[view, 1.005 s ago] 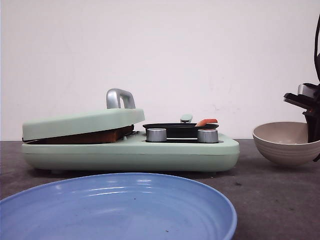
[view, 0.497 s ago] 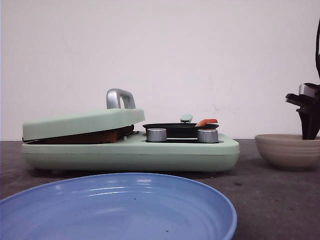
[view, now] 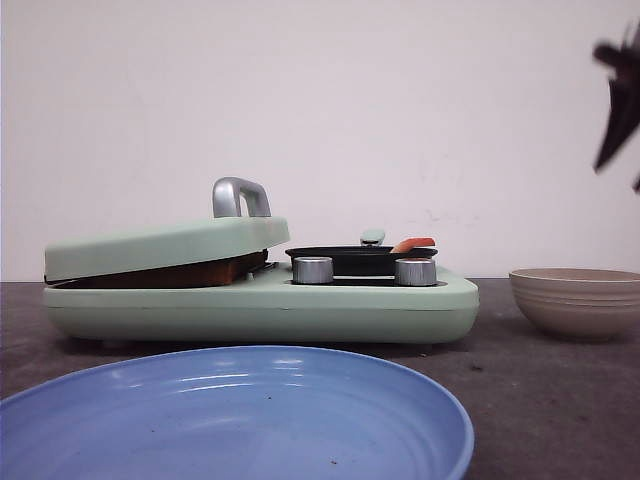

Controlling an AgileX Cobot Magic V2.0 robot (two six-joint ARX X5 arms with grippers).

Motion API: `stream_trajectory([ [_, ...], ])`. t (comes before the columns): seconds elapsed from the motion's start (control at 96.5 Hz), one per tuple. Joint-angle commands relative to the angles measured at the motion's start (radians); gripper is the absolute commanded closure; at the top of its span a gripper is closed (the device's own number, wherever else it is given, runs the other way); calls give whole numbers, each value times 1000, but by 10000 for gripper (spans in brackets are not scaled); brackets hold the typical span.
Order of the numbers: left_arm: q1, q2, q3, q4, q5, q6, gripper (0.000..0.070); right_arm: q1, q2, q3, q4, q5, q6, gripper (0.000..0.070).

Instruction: Make breakfast with bread and shrimp

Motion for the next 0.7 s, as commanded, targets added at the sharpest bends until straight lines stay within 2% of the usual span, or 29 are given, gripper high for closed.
stream_trajectory([
  [0.0,-6,5,9,13,-4,13,433,18,-35,18,9,-10,-26,510],
  [0.062,-6,5,9,13,-4,13,444,38,-78,18,8,-10,-49,623],
  [0.114,-6,5,9,13,-4,12,510,56,-114,18,10,-10,-71,691],
  [0.228,-6,5,9,13,-4,-6,697,95,-193,16,11,-10,-116,696],
  [0.342,-6,4,9,9,-4,-14,700,124,-275,-6,43,-10,-120,696],
  [0.446,-6,-8,8,12,1,-14,700,148,-384,-94,141,-10,-120,696],
  [0.58,-5,-63,-10,31,-2,-9,700,175,-590,-322,308,-10,-120,696],
  [0.694,-5,-140,-66,66,-2,-10,700,185,-765,-528,383,3,-119,696],
])
